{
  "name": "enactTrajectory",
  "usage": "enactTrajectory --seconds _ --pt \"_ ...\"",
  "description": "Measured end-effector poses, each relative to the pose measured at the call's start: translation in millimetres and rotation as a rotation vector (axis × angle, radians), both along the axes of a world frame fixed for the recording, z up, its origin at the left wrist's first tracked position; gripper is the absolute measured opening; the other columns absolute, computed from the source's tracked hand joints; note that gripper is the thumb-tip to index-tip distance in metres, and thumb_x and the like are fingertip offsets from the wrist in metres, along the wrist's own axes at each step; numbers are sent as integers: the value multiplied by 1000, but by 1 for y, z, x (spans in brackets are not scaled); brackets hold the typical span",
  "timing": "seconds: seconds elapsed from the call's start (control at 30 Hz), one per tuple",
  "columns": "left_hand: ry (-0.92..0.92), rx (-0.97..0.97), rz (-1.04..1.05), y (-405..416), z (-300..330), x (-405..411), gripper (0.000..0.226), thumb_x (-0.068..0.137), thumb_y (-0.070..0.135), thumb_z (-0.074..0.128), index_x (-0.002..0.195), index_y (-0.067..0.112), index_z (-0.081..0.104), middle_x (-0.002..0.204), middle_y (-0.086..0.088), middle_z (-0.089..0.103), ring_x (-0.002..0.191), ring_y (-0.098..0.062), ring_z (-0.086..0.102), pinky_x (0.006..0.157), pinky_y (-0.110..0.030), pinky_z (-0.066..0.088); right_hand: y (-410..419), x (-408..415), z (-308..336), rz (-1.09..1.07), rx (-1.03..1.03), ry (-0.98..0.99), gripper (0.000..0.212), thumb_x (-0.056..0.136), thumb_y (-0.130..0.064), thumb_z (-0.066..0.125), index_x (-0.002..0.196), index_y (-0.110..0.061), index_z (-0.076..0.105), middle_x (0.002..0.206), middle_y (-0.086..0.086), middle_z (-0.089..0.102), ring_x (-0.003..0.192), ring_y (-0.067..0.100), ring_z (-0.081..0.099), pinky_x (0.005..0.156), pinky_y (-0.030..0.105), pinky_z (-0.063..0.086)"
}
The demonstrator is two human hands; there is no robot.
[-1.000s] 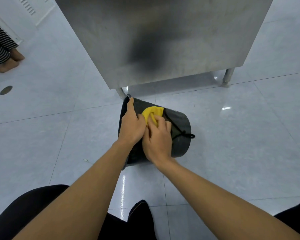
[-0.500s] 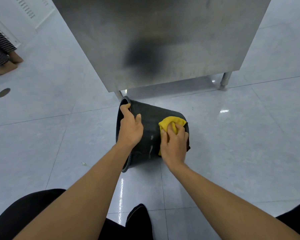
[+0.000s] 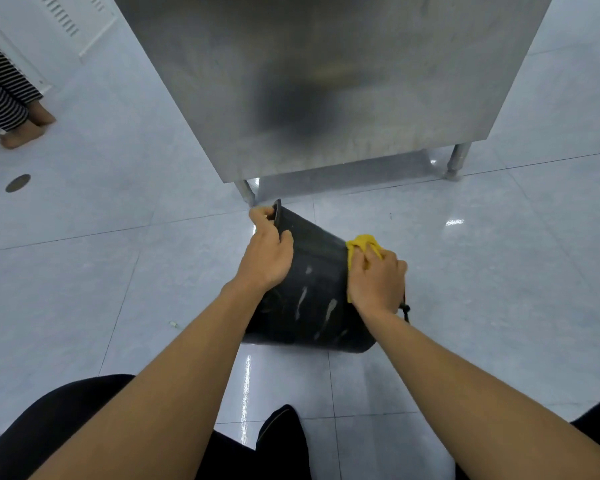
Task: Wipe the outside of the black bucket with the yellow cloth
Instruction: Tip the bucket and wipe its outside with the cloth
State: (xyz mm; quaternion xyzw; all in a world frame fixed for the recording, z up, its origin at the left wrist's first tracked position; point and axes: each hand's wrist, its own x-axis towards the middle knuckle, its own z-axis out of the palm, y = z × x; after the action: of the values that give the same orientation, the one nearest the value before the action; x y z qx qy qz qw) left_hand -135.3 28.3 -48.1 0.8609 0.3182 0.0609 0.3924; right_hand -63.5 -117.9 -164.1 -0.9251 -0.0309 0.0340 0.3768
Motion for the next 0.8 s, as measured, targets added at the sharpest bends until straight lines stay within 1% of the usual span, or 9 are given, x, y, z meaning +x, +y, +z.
enactTrajectory --seconds 0.03,0.1,0.23,0.3,0.4,0.53,0.67,0.73,0.8 --pt "-15 26 -4 -3 0 1 23 104 21 39 122 21 26 106 -10 62 88 -24 66 77 -41 58 -8 2 -5 -50 -12 61 44 102 -43 33 107 -18 69 121 12 61 112 34 46 94 43 44" --pt "-10 122 -19 -9 -1 3 18 103 28 42 114 24 28 103 -10 63 86 -25 65 78 -46 57 -16 0 -10 -114 -17 134 46 102 -45 29 105 -20 68 122 11 60 113 33 44 94 44 44" --pt "-29 277 -6 -16 2 2 18 103 27 46 115 22 35 93 -8 62 77 -24 63 65 -34 50 -7 -16 -3 -50 -27 47 42 102 -44 29 104 -22 65 127 5 59 109 30 46 92 44 44" --pt "-37 274 -18 -16 5 2 15 101 22 46 111 22 36 86 -11 62 71 -24 62 57 -29 43 5 -24 8 19 22 -27 38 101 -41 32 107 -22 65 127 2 59 107 28 48 90 43 45" --pt "-30 243 -28 -14 9 4 15 93 17 46 107 21 39 82 -13 62 69 -26 60 52 -30 38 26 -43 27 130 124 -124 34 100 -38 36 110 -22 64 122 1 59 103 24 48 85 41 46" --pt "-50 210 -10 -13 8 0 22 87 15 46 109 19 43 80 -11 63 73 -28 61 58 -37 47 43 -64 42 260 286 -258 34 99 -35 39 110 -17 65 122 1 58 102 21 45 82 38 47" --pt "-78 223 31 -9 3 -3 26 91 14 48 117 15 45 85 -10 64 75 -26 61 60 -34 45 19 -61 14 420 265 -401 34 98 -30 47 120 -15 68 130 5 58 112 24 48 96 35 42" --pt "-89 231 54 -5 1 -5 20 95 12 48 114 14 45 85 -9 63 73 -23 60 55 -27 39 3 -59 -3 420 257 -428 36 96 -31 49 119 -15 71 130 6 59 115 24 48 99 33 40" --pt "-94 240 82 0 0 -8 16 96 13 49 111 14 43 82 -8 61 72 -22 60 53 -25 36 -3 -59 -9 396 276 -403 34 93 -30 52 116 -15 72 128 4 61 115 21 48 99 33 40"
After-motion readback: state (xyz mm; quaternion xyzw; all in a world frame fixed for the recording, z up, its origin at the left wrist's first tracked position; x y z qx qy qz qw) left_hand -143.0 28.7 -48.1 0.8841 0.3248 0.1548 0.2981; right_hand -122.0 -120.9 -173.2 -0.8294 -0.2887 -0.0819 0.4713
